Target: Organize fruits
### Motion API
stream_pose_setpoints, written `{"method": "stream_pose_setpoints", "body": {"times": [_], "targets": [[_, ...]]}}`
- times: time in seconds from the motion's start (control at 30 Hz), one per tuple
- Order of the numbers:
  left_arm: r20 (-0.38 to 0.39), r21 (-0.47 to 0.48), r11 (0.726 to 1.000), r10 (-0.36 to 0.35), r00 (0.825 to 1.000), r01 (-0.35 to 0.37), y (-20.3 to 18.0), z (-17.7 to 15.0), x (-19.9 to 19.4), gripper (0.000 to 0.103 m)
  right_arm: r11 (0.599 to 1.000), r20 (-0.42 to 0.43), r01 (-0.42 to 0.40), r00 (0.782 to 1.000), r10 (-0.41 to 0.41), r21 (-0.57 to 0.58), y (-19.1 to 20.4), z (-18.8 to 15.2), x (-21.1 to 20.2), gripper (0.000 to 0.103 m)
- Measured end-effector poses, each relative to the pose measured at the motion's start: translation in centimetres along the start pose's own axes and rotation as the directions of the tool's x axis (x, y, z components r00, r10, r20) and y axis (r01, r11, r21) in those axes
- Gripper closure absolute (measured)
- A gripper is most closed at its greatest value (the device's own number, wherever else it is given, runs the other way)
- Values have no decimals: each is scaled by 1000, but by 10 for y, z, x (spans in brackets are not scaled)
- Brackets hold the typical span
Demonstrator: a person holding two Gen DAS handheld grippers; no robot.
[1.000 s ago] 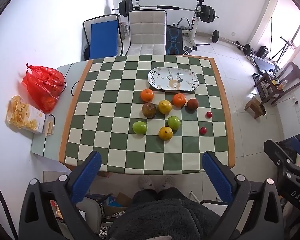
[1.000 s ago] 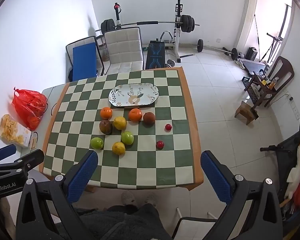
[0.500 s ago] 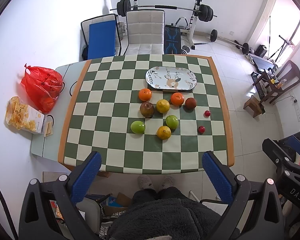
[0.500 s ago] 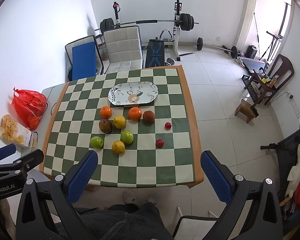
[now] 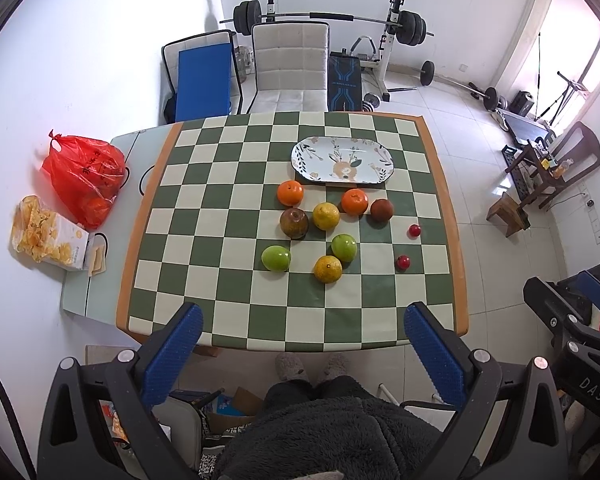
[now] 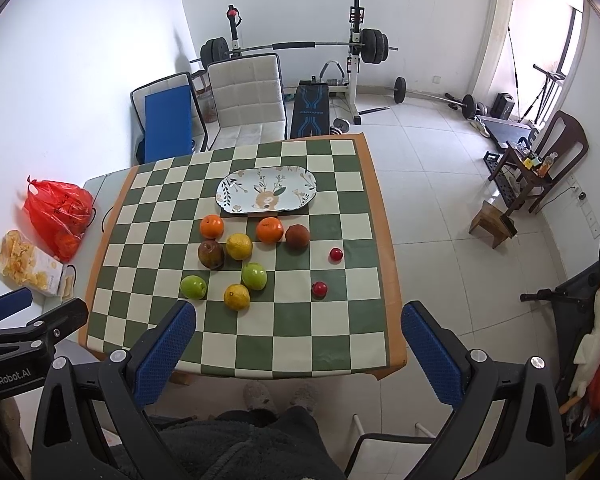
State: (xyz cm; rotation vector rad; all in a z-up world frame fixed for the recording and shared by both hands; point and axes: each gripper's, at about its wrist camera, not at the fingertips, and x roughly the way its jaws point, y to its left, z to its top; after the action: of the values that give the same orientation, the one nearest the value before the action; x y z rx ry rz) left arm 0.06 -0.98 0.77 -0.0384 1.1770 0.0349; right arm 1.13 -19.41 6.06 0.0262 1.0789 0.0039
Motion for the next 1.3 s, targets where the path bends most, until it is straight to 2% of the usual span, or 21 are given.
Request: {"method": "stream_pose_setpoints", "body": {"times": [1.3], "targets": [[0, -1, 1000, -5, 1000, 5, -5, -1, 0, 0, 1000, 0, 2, 1000, -2, -1, -1, 2, 0, 0]]}}
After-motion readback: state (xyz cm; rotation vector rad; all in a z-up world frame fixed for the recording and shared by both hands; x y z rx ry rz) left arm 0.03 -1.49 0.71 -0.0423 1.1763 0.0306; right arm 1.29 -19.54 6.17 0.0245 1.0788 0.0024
